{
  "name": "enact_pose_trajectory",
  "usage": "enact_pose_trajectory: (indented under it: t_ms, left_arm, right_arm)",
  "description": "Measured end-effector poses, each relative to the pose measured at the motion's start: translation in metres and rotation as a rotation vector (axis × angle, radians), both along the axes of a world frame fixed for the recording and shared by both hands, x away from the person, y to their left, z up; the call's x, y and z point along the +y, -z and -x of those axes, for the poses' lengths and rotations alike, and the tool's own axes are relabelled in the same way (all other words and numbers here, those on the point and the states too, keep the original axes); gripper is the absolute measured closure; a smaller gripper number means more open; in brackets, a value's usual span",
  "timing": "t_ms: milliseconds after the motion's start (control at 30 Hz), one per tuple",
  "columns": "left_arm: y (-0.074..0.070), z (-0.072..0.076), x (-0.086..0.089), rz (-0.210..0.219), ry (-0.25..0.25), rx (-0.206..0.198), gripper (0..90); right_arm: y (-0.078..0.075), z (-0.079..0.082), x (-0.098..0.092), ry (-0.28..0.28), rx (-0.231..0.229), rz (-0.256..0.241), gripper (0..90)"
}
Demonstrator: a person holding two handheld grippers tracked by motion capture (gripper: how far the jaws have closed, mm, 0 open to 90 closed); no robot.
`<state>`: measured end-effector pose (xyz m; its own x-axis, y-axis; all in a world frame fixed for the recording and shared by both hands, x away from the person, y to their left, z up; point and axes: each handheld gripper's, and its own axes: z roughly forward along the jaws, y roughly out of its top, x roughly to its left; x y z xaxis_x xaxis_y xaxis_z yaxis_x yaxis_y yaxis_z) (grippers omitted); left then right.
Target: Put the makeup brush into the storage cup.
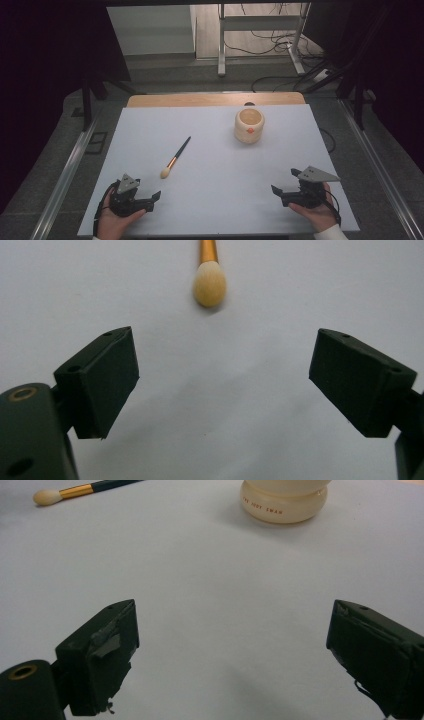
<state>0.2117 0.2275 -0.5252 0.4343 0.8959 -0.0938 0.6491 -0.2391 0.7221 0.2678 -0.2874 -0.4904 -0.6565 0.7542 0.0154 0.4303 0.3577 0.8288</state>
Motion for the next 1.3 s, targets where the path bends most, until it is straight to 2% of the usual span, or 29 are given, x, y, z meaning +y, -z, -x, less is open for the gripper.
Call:
enact_pose_trajectory:
  t_ms: [333, 500, 800, 1300]
  left_arm:
    - [-0.001, 0.002, 0.0, 0.008, -0.006, 0.005, 13.3]
    - [-0.003, 0.001, 0.0, 0.008, -0.003, 0.028, 13.0]
    - [-0.02, -0.001, 0.0, 0.026, -0.015, 0.046, 12.9]
    - [-0.023, -0.004, 0.0, 0.028, -0.008, 0.079, 13.1]
  right_arm:
    - [0.001, -0.001, -0.001, 0.008, 0.004, 0.006, 6.8]
    - [0.001, -0.002, -0.002, 0.012, 0.009, 0.007, 6.8]
    - [0.002, -0.002, -0.003, 0.016, 0.009, 0.008, 6.8]
    - [0.002, -0.002, -0.004, 0.029, 0.013, 0.009, 7.3]
